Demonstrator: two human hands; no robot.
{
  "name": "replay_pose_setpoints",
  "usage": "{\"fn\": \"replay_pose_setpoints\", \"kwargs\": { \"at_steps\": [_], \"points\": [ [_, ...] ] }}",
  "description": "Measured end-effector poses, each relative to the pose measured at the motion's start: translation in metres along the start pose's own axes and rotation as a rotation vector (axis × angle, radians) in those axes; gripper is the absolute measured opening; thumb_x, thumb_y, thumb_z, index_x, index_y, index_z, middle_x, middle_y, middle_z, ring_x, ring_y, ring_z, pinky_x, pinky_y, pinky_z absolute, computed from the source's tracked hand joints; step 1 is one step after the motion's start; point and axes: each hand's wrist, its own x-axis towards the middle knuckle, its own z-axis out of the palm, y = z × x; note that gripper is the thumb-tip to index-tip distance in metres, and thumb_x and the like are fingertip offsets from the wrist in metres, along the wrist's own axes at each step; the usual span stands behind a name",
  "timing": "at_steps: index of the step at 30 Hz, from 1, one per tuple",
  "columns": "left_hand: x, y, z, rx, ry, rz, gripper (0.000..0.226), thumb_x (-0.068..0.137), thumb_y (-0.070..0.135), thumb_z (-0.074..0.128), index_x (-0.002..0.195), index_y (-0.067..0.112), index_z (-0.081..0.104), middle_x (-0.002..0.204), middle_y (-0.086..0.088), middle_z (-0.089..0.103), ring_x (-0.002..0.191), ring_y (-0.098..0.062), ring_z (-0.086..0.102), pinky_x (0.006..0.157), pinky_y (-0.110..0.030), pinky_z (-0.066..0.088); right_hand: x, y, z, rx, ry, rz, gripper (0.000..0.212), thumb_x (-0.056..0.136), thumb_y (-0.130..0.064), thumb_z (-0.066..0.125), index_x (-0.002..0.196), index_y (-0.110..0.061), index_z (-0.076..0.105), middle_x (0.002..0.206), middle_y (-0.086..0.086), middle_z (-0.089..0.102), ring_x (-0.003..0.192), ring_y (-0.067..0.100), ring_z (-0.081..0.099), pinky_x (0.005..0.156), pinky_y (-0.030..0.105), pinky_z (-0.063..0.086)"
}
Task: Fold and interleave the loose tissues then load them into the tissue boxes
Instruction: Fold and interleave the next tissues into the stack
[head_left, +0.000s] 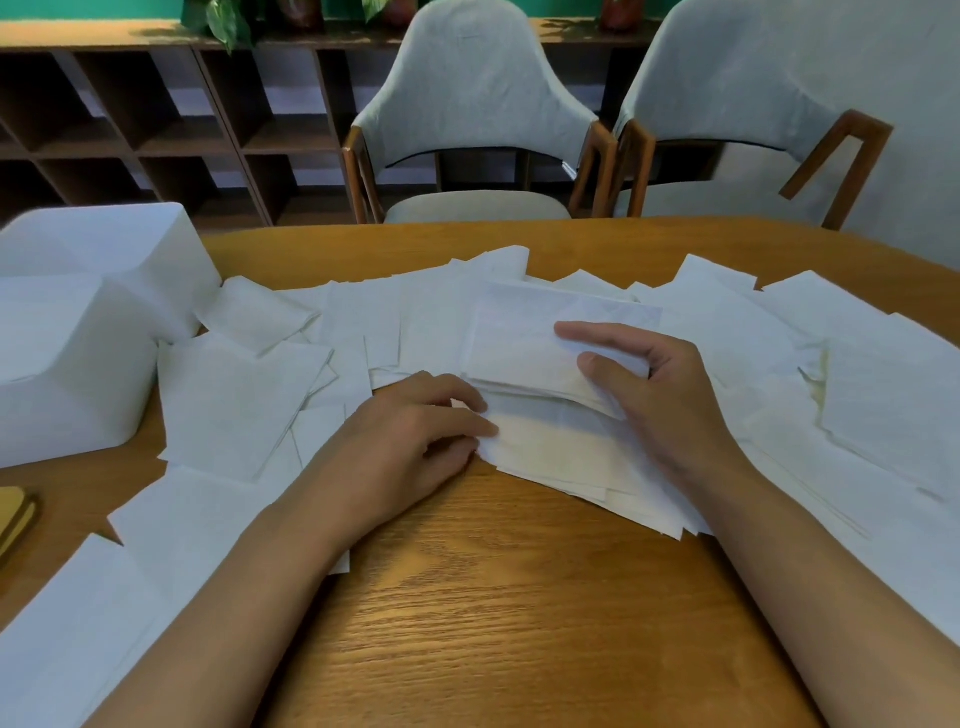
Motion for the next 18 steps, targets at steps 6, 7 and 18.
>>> {"fn": "replay_pose_setpoints", "kwargs": {
  "at_steps": [6,7,18],
  "points": [
    [0.001,0.001,-0.005,-0.043,0.114,0.037,0.027,0.096,0.004,0.070,0.114,0.021,0.080,0.118,0.011,0.073,0.108,-0.005,0.069,0.089,-0.023,0.056,0.000,0.000,-0.001,0.014,0.004,0.001,0.032,0.097,-0.009,0.062,0.113,-0.033,0.076,0.115,-0.030,0.069,0.116,-0.012,0.055,0.093,0.001,0.040],
    [0.001,0.002,-0.008,-0.059,0.136,0.038,0.028,0.095,0.001,0.070,0.113,0.019,0.080,0.118,0.011,0.073,0.107,-0.003,0.069,0.089,-0.024,0.056,0.000,0.000,-0.001,0.013,0.010,0.001,0.032,0.097,-0.009,0.062,0.112,-0.033,0.076,0.115,-0.029,0.069,0.116,-0.012,0.056,0.093,0.001,0.040],
    [-0.002,0.006,-0.027,-0.385,0.508,-0.221,0.022,0.092,0.020,0.054,0.087,0.014,0.074,0.094,0.007,0.076,0.095,-0.017,0.070,0.076,-0.026,0.054,0.002,0.003,-0.001,-0.020,0.096,0.057,0.031,0.098,-0.015,0.061,0.110,-0.041,0.075,0.118,-0.030,0.067,0.116,-0.013,0.053,0.093,0.003,0.040]
  ]
}}
